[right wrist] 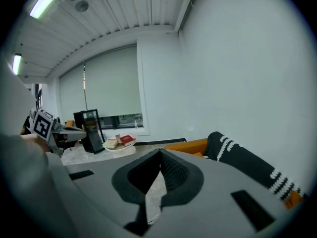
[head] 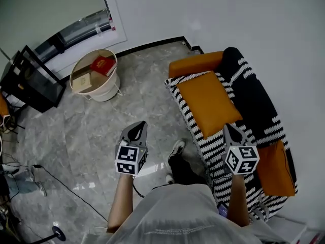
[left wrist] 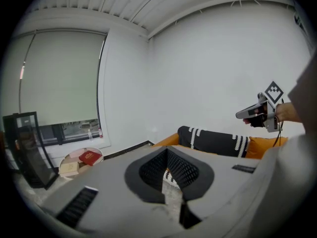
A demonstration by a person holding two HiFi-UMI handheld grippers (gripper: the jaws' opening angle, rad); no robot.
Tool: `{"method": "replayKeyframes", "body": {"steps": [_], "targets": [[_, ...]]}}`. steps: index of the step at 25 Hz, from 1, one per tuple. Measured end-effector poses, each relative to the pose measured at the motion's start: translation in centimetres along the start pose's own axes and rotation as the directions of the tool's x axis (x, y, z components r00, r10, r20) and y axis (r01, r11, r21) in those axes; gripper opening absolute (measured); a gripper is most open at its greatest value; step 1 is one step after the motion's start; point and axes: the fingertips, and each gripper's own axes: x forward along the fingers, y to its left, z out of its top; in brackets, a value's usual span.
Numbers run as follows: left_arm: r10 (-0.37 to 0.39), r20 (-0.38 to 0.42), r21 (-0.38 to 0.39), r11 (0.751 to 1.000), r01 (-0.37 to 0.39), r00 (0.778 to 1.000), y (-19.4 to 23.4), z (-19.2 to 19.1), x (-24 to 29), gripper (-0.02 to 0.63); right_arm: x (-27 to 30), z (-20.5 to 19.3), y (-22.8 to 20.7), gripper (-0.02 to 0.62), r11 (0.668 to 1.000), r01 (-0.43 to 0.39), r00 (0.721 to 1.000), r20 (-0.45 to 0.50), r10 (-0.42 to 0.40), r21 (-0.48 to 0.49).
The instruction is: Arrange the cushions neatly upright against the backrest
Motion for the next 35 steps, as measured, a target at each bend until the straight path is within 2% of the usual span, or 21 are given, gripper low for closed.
{"method": "replayKeyframes", "body": {"steps": [3,8,13,20,25,31,35], "targets": [[-0.010,-0.002,0.017,1.000,0.010,1.000,1.5,1.0,2.9,0.017,3.1,0.6,-0.8,0.003,1.000,-0.022,1.000,-0.009,0.022,0.015],[-0.030,-0.033,0.023,0.999,0.030,0.999,4.1,2.1,9.1,0.017,8.9,2.6,-3.1,0.003,1.000,-0.007,0.999,-0.041,0.006,-0.022],[-0.087,-0.053,0.051,0.995,0.089,0.995,5.1,5.0,14.8,0.017,12.1,5.0,-6.0,0.003,0.999,0.044,0.997,-0.057,-0.044,0.000],[-0.174,-0.073,0.086,0.980,0.180,0.982,4.7,8.4,23.1,0.017,14.9,6.0,-10.5,0.003,0.992,0.115,0.990,-0.087,-0.110,0.058],[-0.240,-0.086,0.111,0.962,0.249,0.967,4.2,11.0,27.8,0.017,15.2,6.5,-13.7,0.003,0.970,0.240,0.964,-0.122,-0.235,0.028],[-0.323,-0.127,0.144,0.929,0.340,0.938,2.6,11.7,32.1,0.017,15.0,6.8,-15.6,0.003,0.942,0.316,0.946,-0.116,-0.303,0.116],[-0.388,-0.162,0.165,0.896,0.413,0.907,1.5,11.6,35.1,0.017,14.8,6.6,-16.4,0.003,0.916,0.370,0.927,-0.118,-0.355,0.153]]}}
